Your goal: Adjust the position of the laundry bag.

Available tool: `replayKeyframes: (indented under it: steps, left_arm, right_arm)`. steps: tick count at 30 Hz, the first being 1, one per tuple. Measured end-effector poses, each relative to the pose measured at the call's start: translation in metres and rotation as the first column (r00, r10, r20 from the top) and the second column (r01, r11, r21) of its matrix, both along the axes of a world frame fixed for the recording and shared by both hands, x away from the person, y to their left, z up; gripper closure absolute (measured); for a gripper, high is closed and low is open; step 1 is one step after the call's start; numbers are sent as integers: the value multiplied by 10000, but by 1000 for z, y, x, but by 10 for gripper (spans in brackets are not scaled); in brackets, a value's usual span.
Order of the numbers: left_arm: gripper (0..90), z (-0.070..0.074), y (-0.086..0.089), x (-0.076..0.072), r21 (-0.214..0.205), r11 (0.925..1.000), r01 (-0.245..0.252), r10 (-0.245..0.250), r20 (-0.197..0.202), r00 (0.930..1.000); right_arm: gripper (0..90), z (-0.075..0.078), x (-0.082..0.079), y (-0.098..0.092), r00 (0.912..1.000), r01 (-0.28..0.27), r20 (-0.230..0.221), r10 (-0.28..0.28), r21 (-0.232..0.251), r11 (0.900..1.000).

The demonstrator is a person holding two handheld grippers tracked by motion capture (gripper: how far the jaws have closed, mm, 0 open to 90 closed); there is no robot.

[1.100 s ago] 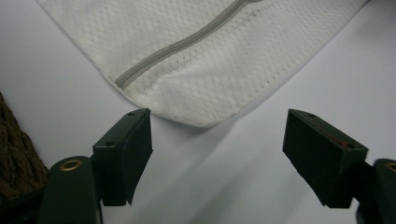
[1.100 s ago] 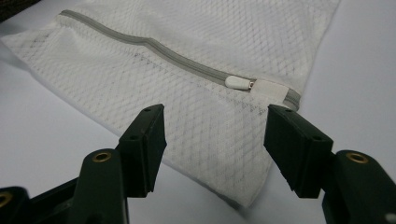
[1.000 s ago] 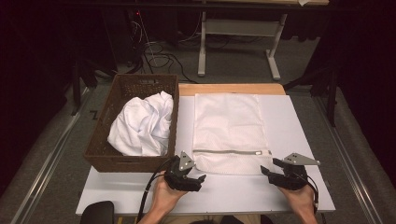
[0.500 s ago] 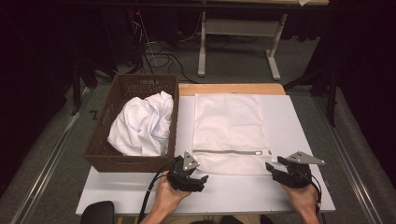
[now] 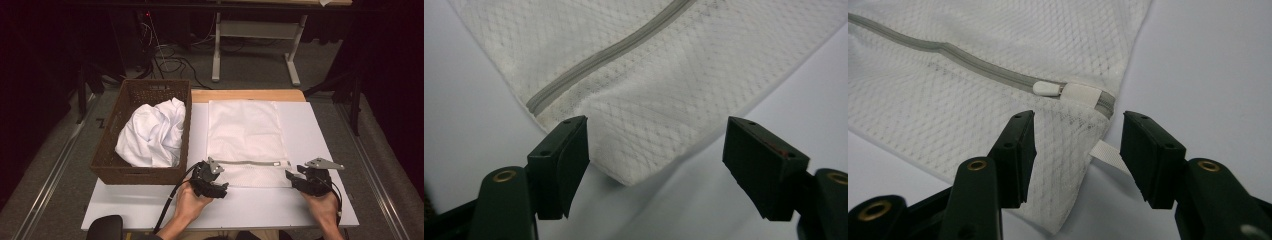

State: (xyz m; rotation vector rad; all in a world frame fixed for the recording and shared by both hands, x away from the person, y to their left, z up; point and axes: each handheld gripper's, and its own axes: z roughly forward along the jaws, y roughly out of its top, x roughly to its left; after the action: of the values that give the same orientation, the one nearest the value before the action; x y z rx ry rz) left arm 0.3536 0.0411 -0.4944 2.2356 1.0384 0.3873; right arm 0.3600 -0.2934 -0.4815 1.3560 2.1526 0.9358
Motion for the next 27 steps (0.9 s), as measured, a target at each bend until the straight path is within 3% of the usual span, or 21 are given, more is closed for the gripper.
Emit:
replayKeyframes:
  steps: [7,16,22,25,27]
  left_arm:
    - [307,-8,-5,11,257,9994,-251,255,-179,9995]
    - [405,-10,-2,17,341,9994,-115,128,-380,9992]
    - [656,-10,-4,17,156,9991,396,-389,-400,9984]
    - [842,-10,-6,17,293,9976,625,-619,-216,9978]
    - [890,-10,-5,18,243,9975,662,-656,-237,9976]
  right_arm:
    - [492,-8,15,-3,9983,217,-545,-223,-106,9997]
    - [645,-13,24,-1,9936,-135,-1120,117,-156,9998]
    - [791,-12,24,0,9929,-304,-1166,252,-435,9986]
    - [858,-12,24,1,9926,-499,-1132,437,-527,9974]
    - [874,-11,24,1,9917,-569,-1188,497,-585,9967]
